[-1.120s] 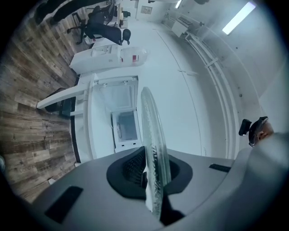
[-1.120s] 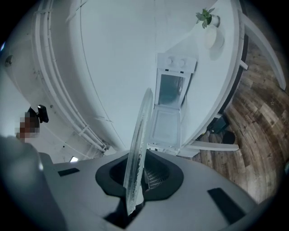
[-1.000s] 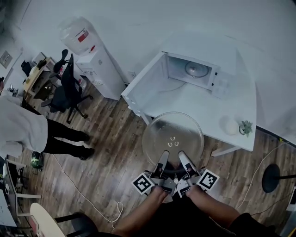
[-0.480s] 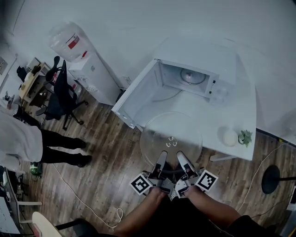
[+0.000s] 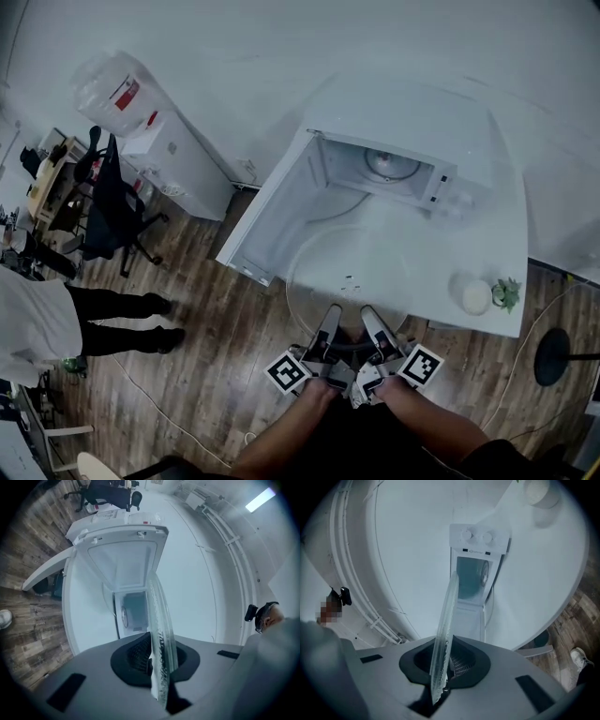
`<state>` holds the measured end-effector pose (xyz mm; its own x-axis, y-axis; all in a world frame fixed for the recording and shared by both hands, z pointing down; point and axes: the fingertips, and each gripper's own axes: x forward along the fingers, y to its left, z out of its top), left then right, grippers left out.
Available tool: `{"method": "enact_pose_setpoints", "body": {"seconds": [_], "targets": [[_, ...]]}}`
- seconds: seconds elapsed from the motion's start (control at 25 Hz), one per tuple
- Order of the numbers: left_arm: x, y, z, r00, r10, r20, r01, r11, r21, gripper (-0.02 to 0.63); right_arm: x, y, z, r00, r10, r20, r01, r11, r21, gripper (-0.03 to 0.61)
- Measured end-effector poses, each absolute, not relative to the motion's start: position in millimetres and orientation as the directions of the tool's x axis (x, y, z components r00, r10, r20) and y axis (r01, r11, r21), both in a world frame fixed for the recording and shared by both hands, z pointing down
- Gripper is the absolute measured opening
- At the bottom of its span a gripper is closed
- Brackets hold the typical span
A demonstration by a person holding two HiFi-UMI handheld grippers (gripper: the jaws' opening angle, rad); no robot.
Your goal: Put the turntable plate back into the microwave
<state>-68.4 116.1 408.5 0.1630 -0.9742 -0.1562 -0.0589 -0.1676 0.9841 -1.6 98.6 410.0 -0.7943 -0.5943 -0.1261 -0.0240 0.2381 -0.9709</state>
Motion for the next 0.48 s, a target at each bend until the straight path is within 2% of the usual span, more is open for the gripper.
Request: {"method": "enact_pose_setpoints", "body": {"seconds": [0.48], "targets": [[-87.6,15.2,440.0,0.308,-0.944,-0.119,0.010,-0.121,0.993,0.040,-18.7,8.5,439.3,-0.694,-0.718,-0.056,-0.104,0.176,-0.979,0.055]]}}
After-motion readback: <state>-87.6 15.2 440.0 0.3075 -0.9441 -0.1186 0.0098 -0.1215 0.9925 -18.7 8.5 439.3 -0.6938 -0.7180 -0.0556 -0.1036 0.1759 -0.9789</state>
